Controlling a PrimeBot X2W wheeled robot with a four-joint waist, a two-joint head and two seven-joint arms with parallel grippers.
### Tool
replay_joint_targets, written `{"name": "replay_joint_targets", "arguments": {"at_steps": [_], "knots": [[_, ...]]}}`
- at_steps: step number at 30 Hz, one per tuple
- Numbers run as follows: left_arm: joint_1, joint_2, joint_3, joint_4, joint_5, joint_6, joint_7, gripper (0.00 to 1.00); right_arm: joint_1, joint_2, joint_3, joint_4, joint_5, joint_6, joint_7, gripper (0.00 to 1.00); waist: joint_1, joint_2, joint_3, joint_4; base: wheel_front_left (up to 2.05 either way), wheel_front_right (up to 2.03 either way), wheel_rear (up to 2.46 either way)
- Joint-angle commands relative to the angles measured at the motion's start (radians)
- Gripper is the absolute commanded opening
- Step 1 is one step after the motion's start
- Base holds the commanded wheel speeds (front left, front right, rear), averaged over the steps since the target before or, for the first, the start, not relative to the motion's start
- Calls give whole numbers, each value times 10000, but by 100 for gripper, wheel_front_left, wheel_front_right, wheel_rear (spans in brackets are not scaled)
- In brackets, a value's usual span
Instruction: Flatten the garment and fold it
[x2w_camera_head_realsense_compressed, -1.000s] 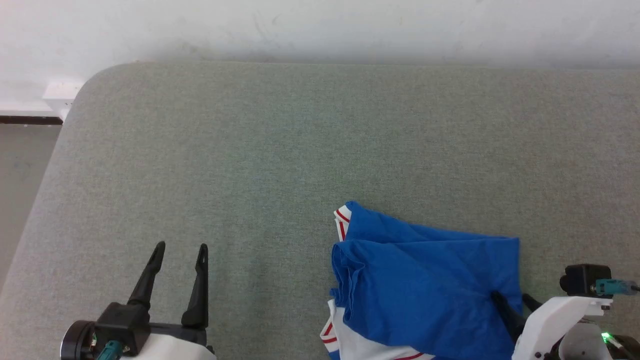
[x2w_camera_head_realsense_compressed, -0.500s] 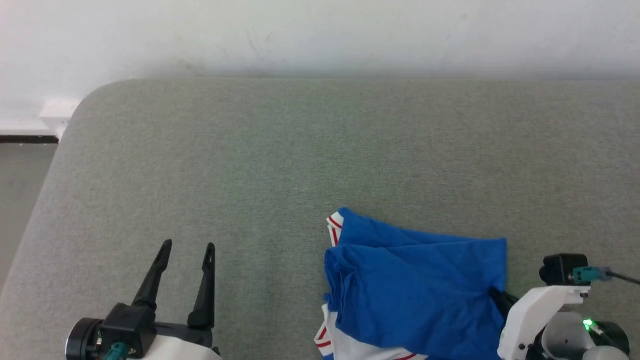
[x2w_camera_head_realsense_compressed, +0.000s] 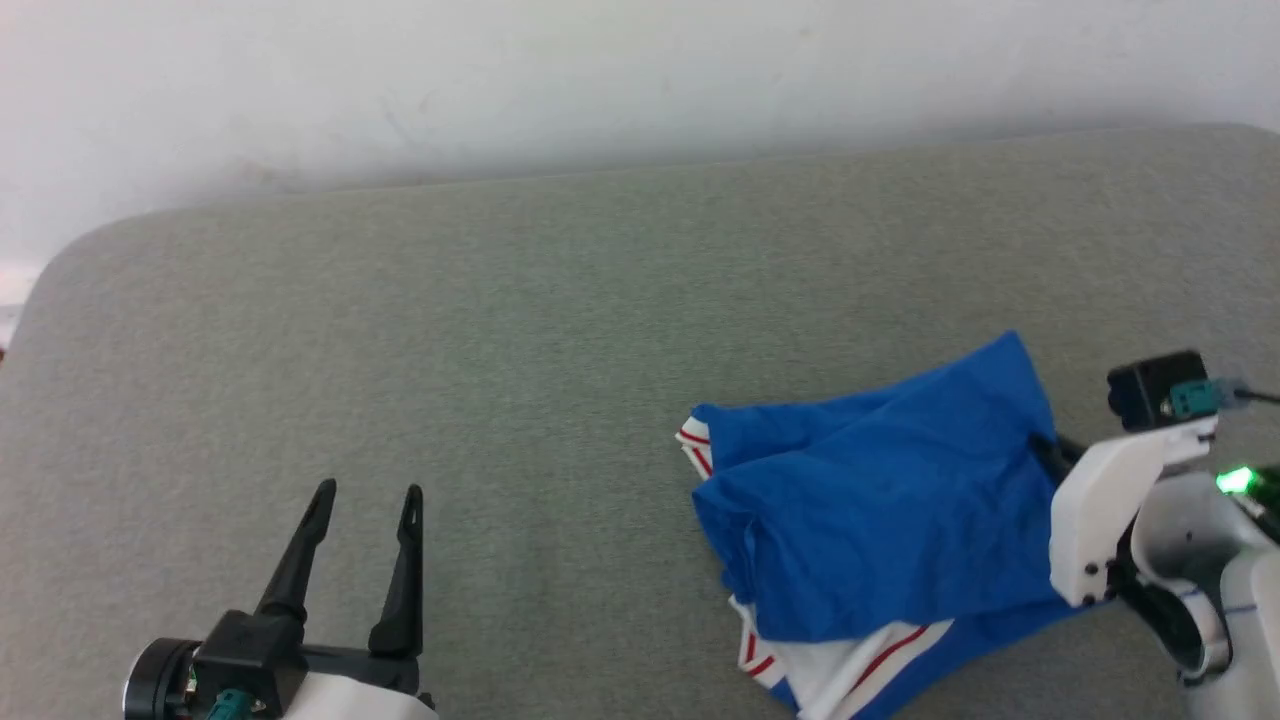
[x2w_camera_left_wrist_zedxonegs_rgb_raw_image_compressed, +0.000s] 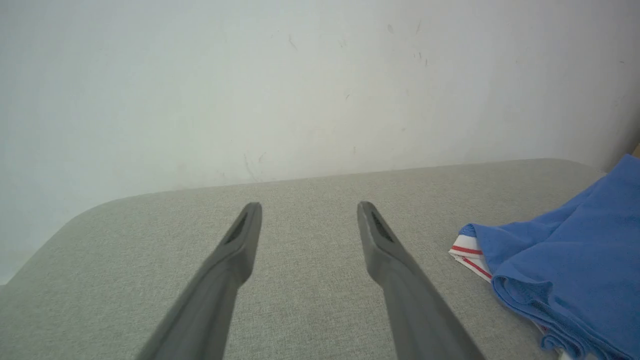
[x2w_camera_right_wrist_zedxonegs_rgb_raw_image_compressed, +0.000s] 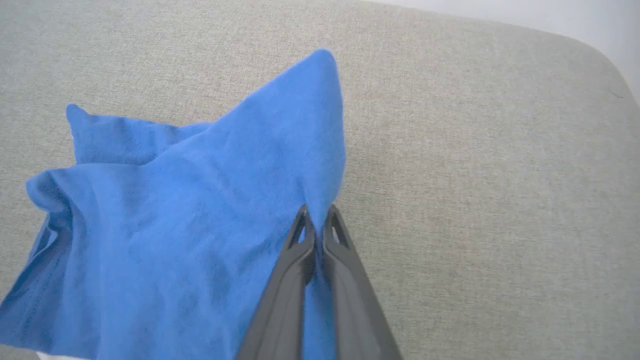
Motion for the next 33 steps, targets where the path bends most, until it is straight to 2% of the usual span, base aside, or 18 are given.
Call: {"name": "replay_joint_targets", "arguments": {"at_steps": [1,13,25,33], "knots": [[-7,48,40,-42,86,60,-39,100,-275,-120,47,39,-58,-7,17,0,0,0,76,-421,0,0,0],[-501,377,189,-469,202,123,108,100,-2783,-1784,1332,1304,-601,-7,-264,0,0,0,1161,-1711,0,0,0],[-1371,982,338,-1138,472,15,484,100,-4016,-2786,429,2604,-1729,-7,-1338,0,0,0,2860,-1915,0,0,0],[-1959,1306,402,-1531,684,-29,630,100,-4394,-2762,-467,3335,-2814,-7,-2050,0,0,0,3910,-1825,0,0,0]]}}
